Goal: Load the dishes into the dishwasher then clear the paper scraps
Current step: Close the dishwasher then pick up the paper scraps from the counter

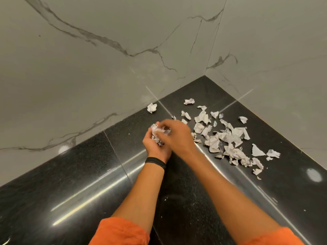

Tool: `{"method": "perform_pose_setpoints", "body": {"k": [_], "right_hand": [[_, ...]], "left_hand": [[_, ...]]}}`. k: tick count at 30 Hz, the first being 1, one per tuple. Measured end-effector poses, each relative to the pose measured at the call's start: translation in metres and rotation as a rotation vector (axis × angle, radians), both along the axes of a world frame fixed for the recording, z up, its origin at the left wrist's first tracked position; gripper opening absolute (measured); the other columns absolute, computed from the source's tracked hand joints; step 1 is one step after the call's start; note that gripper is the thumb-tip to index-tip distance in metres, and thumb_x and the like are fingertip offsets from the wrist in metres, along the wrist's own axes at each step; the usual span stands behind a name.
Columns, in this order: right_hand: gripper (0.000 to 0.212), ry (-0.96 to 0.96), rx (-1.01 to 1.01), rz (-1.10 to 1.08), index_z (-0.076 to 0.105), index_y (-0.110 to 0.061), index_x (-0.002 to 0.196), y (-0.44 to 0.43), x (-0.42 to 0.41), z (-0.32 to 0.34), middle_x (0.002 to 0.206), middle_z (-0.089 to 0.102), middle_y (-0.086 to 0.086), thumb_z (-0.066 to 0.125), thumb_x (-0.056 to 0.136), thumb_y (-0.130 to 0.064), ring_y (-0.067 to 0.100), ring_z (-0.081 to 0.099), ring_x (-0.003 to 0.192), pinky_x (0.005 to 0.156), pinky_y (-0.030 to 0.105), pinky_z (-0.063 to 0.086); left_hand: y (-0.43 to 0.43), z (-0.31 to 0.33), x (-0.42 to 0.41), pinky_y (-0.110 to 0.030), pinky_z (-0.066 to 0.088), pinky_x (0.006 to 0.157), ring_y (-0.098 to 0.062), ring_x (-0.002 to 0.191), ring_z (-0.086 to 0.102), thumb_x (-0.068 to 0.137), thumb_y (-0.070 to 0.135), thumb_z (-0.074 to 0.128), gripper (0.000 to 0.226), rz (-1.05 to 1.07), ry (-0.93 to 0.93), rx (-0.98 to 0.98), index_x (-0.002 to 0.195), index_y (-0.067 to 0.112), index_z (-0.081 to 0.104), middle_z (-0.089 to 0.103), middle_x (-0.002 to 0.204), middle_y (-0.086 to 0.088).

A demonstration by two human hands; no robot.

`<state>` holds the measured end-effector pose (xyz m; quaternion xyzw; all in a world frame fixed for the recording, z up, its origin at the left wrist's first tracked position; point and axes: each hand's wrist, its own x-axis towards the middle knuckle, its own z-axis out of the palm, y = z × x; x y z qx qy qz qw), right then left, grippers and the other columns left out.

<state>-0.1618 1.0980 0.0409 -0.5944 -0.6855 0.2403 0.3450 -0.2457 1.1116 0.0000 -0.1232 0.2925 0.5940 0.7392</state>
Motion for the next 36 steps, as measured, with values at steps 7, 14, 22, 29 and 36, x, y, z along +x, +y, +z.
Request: {"method": "perform_pose_setpoints", "body": {"k": [7, 14, 22, 29, 36], "right_hand": [[0.034, 0.343, -0.039, -0.163, 0.077, -0.018, 0.086, 0.036, -0.005, 0.015, 0.072, 0.071, -0.006, 0.06, 0.099, -0.044, 0.001, 0.062, 0.066, 0.061, 0.022, 0.046], [0.043, -0.39, -0.116, 0.23, 0.06, -0.015, 0.137, 0.14, -0.018, -0.047, 0.137, 0.061, 0.009, 0.061, 0.095, -0.008, 0.034, 0.056, 0.122, 0.105, 0.043, 0.044], [0.023, -0.33, -0.067, 0.059, 0.072, -0.014, 0.115, 0.093, 0.001, -0.053, 0.107, 0.073, 0.007, 0.062, 0.096, -0.022, 0.026, 0.064, 0.103, 0.088, 0.037, 0.051], [0.019, 0.319, 0.077, -0.051, 0.07, -0.023, 0.109, -0.021, 0.0, 0.019, 0.102, 0.071, -0.014, 0.069, 0.09, -0.028, 0.006, 0.064, 0.095, 0.081, 0.019, 0.051], [0.027, 0.049, 0.063, 0.102, 0.075, -0.033, 0.11, -0.041, 0.003, 0.009, 0.116, 0.069, -0.018, 0.07, 0.085, -0.045, 0.006, 0.053, 0.113, 0.097, 0.028, 0.044]], "left_hand": [[0.003, 0.001, -0.012, -0.039, 0.047, 0.102, -0.029, 0.104, 0.064, 0.102, 0.031, 0.04, 0.036, 0.117, -0.128, 0.048, 0.112, 0.008, 0.065, 0.07, 0.103, -0.016], [0.015, -0.005, -0.03, -0.042, 0.045, 0.107, -0.032, 0.116, 0.061, 0.102, 0.026, 0.041, 0.038, 0.185, -0.1, -0.005, 0.12, 0.003, 0.064, 0.07, 0.113, -0.021], [0.005, -0.004, -0.042, -0.04, 0.043, 0.109, -0.031, 0.122, 0.059, 0.103, 0.029, 0.041, 0.039, 0.168, 0.014, -0.055, 0.123, 0.004, 0.064, 0.066, 0.123, -0.018], [-0.022, 0.01, -0.013, -0.042, 0.048, 0.104, -0.031, 0.105, 0.065, 0.098, 0.036, 0.045, 0.04, -0.012, 0.001, 0.029, 0.115, 0.007, 0.067, 0.068, 0.111, -0.016], [-0.042, 0.017, -0.011, -0.042, 0.043, 0.109, -0.029, 0.114, 0.061, 0.092, 0.045, 0.056, 0.042, -0.06, -0.062, 0.03, 0.117, 0.012, 0.065, 0.065, 0.113, -0.012]]}}
